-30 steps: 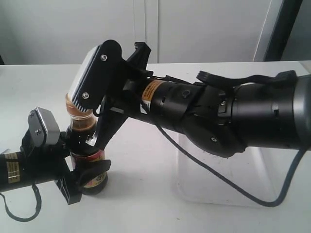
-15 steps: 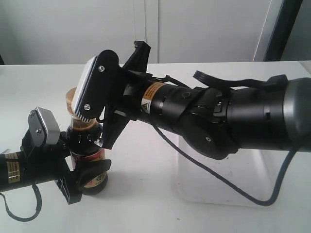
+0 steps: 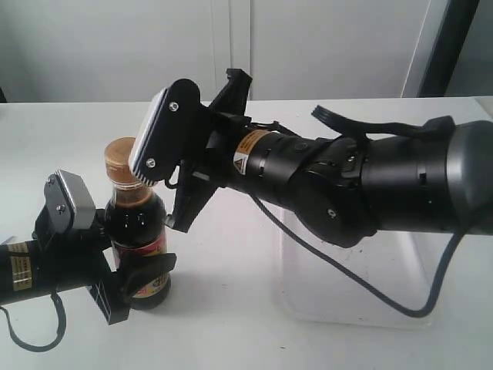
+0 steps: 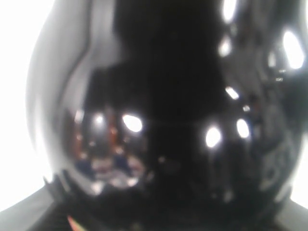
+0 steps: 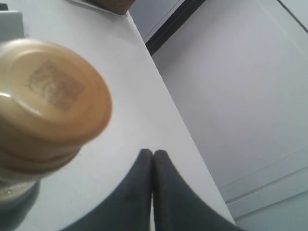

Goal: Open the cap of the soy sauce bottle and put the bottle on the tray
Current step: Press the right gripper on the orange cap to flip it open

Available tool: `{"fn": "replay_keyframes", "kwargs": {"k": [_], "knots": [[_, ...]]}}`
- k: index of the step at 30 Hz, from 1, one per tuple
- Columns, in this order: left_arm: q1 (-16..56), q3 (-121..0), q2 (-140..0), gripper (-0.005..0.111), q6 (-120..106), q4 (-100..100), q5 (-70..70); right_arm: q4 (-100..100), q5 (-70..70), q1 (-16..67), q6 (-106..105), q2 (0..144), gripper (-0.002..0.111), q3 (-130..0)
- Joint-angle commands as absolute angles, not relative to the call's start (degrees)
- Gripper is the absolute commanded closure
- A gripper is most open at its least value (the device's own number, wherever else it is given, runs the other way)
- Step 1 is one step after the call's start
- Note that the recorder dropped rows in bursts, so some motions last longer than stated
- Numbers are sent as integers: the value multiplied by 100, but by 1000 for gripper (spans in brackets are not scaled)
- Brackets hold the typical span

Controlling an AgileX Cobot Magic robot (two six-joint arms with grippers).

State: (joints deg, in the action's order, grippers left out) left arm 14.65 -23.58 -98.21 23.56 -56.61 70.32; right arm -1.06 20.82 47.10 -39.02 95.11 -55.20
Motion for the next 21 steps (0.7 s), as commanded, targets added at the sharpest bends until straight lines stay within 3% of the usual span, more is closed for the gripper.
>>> {"fn": "replay_keyframes", "kwargs": {"k": [1, 12, 21], "knots": [[1498, -2346, -9834, 107, 2417, -5789, 6996, -128, 2040, 4909, -3797, 9504, 108, -5477], [1498, -2346, -9834, 107, 2417, -5789, 6996, -128, 1985, 5187, -3629, 9064, 108, -5477], [1498, -2346, -9834, 107, 2417, -5789, 6996, -152, 1791, 6113, -3583, 8542, 108, -5477]]}}
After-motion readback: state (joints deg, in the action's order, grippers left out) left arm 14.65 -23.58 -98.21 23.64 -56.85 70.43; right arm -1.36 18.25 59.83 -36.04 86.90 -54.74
